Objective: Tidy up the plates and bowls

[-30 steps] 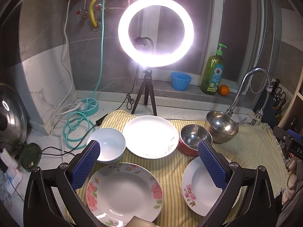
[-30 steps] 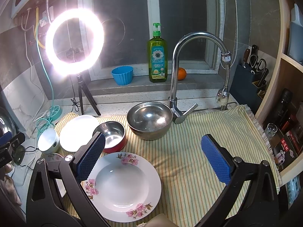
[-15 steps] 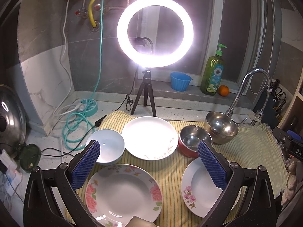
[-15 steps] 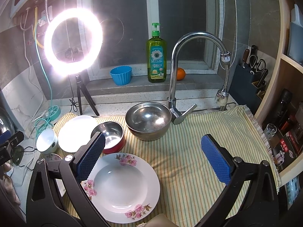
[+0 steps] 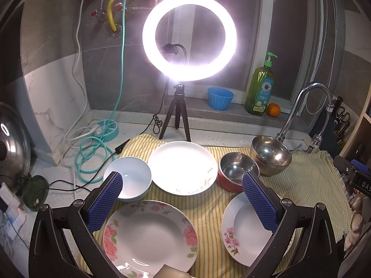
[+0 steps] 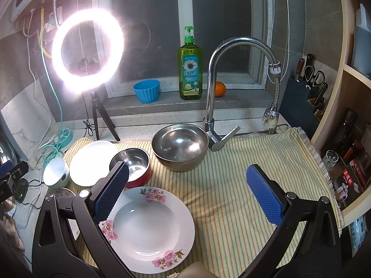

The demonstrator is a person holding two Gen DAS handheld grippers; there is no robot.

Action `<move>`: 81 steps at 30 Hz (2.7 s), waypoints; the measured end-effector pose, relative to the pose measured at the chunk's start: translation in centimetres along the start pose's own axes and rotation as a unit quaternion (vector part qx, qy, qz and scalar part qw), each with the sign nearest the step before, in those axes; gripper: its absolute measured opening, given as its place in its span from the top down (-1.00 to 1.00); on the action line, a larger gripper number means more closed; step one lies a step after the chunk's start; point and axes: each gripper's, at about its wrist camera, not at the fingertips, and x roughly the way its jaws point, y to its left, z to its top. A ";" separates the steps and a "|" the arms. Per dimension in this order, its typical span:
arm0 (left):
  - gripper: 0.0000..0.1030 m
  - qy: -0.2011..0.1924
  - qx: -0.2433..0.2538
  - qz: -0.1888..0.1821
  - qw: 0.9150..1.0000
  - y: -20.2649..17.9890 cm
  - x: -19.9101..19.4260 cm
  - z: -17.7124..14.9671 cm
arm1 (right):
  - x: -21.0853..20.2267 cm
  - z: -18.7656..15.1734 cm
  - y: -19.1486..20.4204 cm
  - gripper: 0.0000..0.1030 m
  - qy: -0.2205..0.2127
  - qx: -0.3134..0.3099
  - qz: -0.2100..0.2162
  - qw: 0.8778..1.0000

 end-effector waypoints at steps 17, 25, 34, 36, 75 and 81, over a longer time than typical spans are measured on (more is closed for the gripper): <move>-0.99 0.004 -0.001 -0.002 1.000 -0.1 0.1 -0.1 | 0.3 -0.1 -0.1 -1.00 0.002 -0.001 0.000 1.000; -0.99 0.009 0.002 -0.003 1.000 -0.3 0.6 0.0 | 0.7 -0.8 -0.7 -1.00 0.005 0.002 0.000 1.000; -0.99 0.022 0.002 -0.009 1.000 -0.4 1.2 -0.3 | 1.1 -1.0 -0.7 -1.00 0.012 0.000 -0.001 1.000; -0.99 0.029 0.003 -0.012 1.000 -0.5 1.5 -0.4 | 1.4 -1.1 -0.7 -1.00 0.016 -0.001 -0.001 1.000; 0.55 0.273 -0.022 -0.144 0.951 -4.1 12.5 -8.1 | 14.0 -9.6 -5.9 0.47 0.287 0.075 0.161 0.941; 0.61 0.286 -0.027 -0.151 0.946 -4.1 13.4 -8.5 | 15.1 -10.1 -5.8 0.60 0.306 0.090 0.181 0.930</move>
